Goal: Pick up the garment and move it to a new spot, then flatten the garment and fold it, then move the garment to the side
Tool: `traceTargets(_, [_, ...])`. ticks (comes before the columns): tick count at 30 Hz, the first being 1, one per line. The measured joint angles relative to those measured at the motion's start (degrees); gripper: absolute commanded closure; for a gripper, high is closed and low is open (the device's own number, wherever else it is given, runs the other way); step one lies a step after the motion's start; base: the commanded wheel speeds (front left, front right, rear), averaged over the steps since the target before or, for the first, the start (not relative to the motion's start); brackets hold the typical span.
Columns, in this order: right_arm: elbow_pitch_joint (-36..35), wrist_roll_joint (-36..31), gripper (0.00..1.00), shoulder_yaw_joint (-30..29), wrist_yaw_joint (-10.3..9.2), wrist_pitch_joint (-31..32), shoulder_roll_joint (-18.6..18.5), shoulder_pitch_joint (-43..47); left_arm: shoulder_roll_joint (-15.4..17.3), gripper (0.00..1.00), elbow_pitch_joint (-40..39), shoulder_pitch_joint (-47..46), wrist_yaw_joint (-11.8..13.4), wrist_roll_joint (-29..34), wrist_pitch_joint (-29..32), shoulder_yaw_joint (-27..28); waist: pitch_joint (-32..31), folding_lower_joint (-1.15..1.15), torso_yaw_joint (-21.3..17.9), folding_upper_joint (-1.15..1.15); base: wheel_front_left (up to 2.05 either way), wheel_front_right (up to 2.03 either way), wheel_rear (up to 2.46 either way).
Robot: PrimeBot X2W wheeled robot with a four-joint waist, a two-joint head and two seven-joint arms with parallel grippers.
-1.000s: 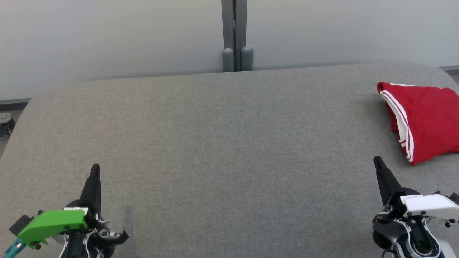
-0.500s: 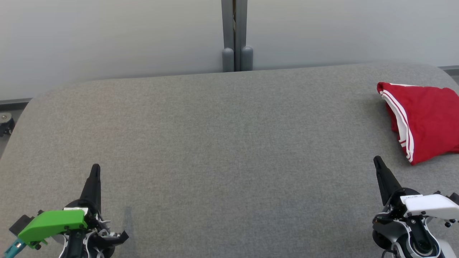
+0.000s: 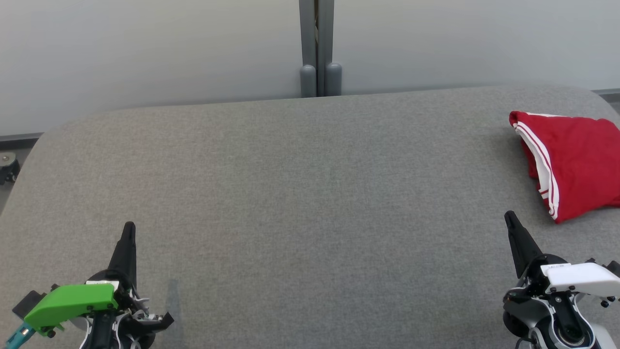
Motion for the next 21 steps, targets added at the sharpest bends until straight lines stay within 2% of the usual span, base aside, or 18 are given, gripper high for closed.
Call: traceTargets(21, [0.0,0.0,1.0,0.0,0.0,0.0,0.0,-0.01,0.0,1.0,0.0,0.0,0.0,0.0,0.0,0.0,0.0,0.0,0.0,0.0,0.0,0.0,0.0])
